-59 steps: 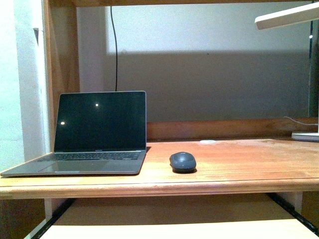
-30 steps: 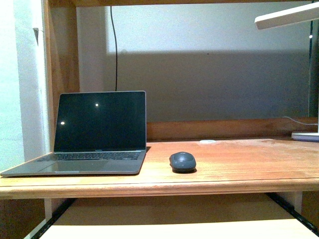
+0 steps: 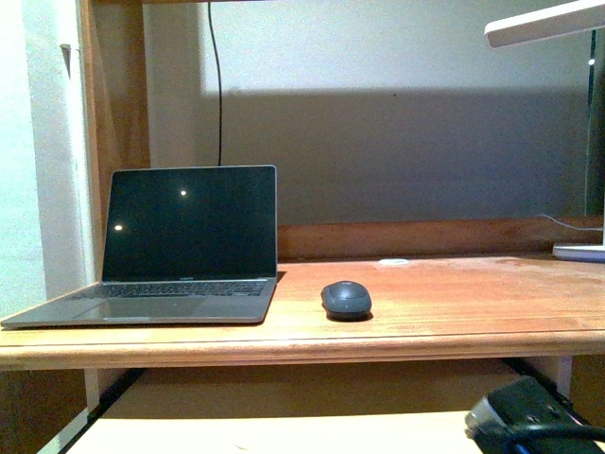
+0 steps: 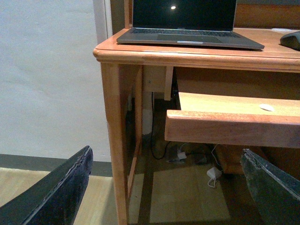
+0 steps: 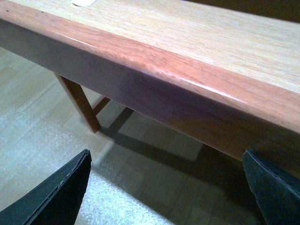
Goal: Place mouse
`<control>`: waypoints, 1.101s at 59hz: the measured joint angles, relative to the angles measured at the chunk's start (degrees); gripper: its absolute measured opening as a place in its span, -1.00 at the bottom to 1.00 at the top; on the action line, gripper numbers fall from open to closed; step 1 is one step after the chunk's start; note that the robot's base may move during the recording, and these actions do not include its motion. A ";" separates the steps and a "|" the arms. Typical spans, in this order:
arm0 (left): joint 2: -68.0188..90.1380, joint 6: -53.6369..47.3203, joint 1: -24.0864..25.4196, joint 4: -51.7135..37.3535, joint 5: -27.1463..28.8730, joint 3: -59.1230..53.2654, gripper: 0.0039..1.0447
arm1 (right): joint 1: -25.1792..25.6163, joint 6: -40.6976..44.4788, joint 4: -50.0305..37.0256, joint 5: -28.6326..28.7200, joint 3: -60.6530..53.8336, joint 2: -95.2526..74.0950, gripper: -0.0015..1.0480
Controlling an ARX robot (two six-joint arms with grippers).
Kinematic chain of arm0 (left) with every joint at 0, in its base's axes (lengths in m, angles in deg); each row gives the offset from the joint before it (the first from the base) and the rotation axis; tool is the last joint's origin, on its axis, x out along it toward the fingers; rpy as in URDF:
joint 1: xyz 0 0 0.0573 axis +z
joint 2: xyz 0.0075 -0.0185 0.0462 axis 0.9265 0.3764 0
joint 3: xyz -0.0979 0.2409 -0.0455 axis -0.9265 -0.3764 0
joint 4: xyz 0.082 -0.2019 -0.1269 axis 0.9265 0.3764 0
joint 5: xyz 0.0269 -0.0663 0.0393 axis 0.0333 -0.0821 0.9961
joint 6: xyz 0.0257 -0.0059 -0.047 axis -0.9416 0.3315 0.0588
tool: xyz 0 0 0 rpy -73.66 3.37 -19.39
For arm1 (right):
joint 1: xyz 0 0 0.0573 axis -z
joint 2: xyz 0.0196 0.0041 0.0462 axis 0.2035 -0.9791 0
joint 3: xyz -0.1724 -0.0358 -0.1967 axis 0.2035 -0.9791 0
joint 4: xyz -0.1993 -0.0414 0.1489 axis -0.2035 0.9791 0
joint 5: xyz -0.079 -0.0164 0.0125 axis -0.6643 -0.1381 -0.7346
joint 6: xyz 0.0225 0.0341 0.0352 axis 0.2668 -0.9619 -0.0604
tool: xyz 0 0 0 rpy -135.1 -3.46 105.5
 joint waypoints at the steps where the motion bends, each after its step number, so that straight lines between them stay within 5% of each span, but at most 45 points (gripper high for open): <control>1: 0.00 0.00 0.00 0.00 0.00 0.00 0.86 | -0.17 -0.02 0.00 -0.26 0.48 -0.39 0.86; 41: 0.00 0.00 0.00 0.00 0.00 0.00 0.86 | -8.07 0.02 4.50 -12.07 31.12 -22.45 0.86; 65: 0.00 0.00 0.00 0.00 0.00 0.00 0.86 | -8.33 -1.55 4.02 -10.40 33.42 -24.17 0.86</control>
